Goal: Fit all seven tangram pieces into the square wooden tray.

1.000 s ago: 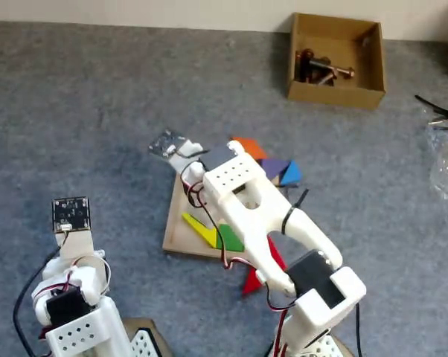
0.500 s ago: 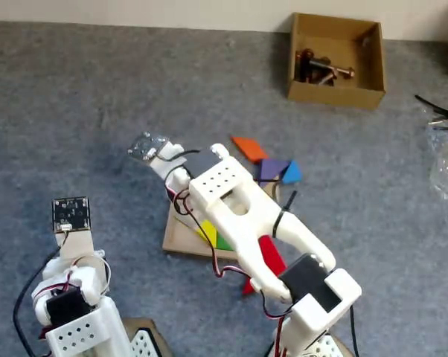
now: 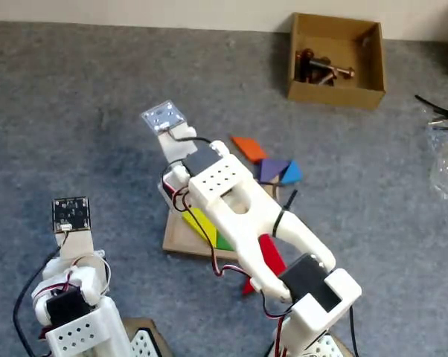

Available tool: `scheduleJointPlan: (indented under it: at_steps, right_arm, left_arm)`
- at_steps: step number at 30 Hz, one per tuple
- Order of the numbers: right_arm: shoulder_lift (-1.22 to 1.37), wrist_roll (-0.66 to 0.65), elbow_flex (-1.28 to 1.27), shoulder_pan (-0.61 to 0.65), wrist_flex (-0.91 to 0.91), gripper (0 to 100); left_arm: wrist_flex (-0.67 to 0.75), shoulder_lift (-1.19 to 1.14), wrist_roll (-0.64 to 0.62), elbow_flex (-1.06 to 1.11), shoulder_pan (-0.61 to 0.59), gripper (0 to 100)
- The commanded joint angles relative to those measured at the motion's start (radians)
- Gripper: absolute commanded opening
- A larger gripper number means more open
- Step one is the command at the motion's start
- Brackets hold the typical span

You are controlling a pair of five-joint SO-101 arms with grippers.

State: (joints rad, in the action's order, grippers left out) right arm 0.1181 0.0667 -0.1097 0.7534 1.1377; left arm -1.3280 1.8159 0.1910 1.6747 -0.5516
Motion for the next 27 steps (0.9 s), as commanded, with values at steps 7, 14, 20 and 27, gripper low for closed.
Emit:
scheduleJointPlan:
  at_steps: [7, 14, 20, 27]
  right_arm:
    - [0.039, 0.130, -0.074, 0.008, -0.142, 31.0]
    - [0.124, 0.130, -0.074, 0.015, -0.108, 31.0]
    - [0.163, 0.130, -0.074, 0.065, -0.108, 31.0]
    - [0.163, 0.130, -0.038, 0.116, -0.102, 31.0]
  left_arm:
    - [-0.009, 0.005, -0.009, 0.021, 0.018, 1]
    - [-0.009, 0.005, -0.009, 0.021, 0.018, 1]
    - [-0.009, 0.005, -0.009, 0.021, 0.018, 1]
    - [-0.009, 0.005, -0.009, 0.021, 0.018, 1]
